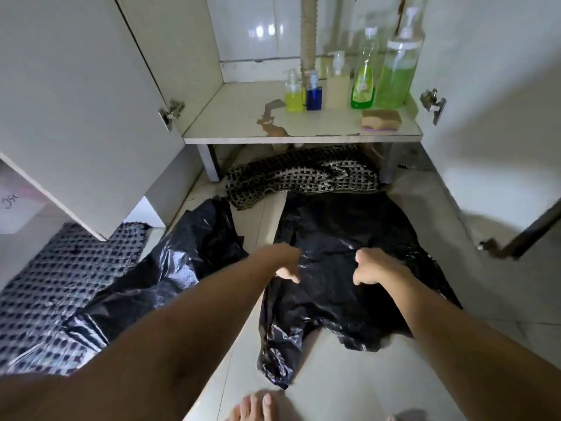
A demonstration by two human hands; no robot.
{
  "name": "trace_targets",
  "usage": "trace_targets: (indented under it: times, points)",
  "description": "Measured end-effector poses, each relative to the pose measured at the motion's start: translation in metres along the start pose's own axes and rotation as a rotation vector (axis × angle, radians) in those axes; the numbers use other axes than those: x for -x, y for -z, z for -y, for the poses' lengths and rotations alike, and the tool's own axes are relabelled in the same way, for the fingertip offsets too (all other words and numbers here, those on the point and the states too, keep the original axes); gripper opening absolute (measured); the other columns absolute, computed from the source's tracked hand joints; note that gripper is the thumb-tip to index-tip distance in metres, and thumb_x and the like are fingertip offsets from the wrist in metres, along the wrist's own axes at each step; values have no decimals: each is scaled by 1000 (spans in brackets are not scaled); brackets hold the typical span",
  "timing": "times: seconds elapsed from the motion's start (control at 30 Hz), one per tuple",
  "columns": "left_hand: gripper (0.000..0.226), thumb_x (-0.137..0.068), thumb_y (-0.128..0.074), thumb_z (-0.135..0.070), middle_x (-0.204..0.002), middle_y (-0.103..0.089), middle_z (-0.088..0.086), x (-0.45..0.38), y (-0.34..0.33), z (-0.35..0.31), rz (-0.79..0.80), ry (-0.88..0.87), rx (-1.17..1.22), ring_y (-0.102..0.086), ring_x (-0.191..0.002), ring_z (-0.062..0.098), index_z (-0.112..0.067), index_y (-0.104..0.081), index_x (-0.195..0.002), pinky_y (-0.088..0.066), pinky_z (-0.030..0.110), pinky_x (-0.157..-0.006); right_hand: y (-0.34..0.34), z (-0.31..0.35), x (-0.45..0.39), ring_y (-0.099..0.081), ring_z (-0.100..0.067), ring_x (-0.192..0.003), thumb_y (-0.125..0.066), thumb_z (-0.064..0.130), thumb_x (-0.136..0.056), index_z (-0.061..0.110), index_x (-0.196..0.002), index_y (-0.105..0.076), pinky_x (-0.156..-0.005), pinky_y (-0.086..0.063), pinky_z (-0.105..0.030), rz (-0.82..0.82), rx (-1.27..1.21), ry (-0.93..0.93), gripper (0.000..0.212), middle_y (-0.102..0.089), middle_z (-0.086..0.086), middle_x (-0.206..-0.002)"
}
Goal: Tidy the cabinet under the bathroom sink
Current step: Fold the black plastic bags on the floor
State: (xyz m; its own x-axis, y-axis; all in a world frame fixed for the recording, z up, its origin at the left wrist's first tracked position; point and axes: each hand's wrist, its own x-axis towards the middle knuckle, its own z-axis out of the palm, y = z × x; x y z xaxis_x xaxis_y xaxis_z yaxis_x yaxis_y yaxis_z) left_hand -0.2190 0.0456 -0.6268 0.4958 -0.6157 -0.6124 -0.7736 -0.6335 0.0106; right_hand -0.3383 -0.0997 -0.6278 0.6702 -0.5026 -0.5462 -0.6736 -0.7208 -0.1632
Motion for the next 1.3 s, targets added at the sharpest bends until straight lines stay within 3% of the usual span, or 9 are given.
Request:
trace_targets:
  times: [0.27,0.4,0.53,0.63,0.8,0.93,1.03,1.13,1.3]
  points:
    - [63,-83,-67,-35,-132,-54,11,61,119,137,-423,199,26,-54,-116,30,-12,-46,-137,-50,38,-92,51,160,16,-57,-39,-113,-61,21,-83,-9,-121,-54,-94,-50,-47,-164,-270,459,48,-61,-26,-121]
    - [59,-79,-73,-34,-125,-59,13,70,77,184,-301,290,91,-58,-112,30,-5,-53,-127,-49,32,-87,21,207,20,-51,-41,-121,-60,30,-89,-8,-130,-48,-102,-43,-46,25,-261,471,57,-50,-28,-134]
    - [57,-80,-71,-39,-123,-59,11,71,41,225,-217,372,186,-58,-110,30,-5,-55,-122,-49,34,-89,-24,233,-4,-37,-25,-137,-58,45,-89,10,-149,-27,-107,-34,-32,204,-267,399,76,-34,-9,-153]
    - [58,-81,-69,-38,-129,-58,9,62,22,246,-192,368,249,-56,-115,30,-8,-53,-129,-47,39,-97,-35,255,-24,-30,-24,-141,-62,43,-88,12,-152,-12,-109,-30,-29,149,-427,374,87,-24,-6,-157]
    - [54,-85,-64,-33,-132,-55,9,51,-1,260,-145,348,269,-53,-119,29,-10,-51,-132,-46,41,-99,-40,287,-55,-41,-24,-134,-69,46,-81,19,-149,-24,-106,-35,-30,88,-636,371,86,-36,-5,-150]
    - [48,-84,-64,-30,-127,-58,9,56,-4,264,-163,355,310,-56,-114,29,-12,-55,-127,-48,41,-97,-45,301,-62,-63,-27,-101,-65,40,-83,12,-106,-66,-76,-44,-28,-25,-487,442,36,-65,-4,-100]
    - [52,-81,-69,-28,-127,-57,9,63,-4,264,-162,374,312,-56,-114,29,-11,-54,-128,-49,39,-95,-41,309,-54,-57,-24,-69,-66,30,-79,7,-74,-64,-58,-41,-30,-75,-480,513,23,-58,-3,-65]
    - [47,-80,-70,-15,-121,-59,9,77,6,269,-184,398,312,-59,-109,28,-7,-53,-123,-51,34,-83,-14,317,-29,-47,-13,-62,-64,29,-79,18,-65,-56,-53,-32,-25,-87,-478,594,20,-51,5,-59]
    - [64,-78,-61,-6,-122,-60,10,112,45,276,-401,435,389,-60,-106,27,-19,-42,-137,-54,37,-89,54,327,20,-48,-12,-65,-64,19,-84,22,-52,-57,-66,-34,-27,22,-644,787,34,-55,10,-58]
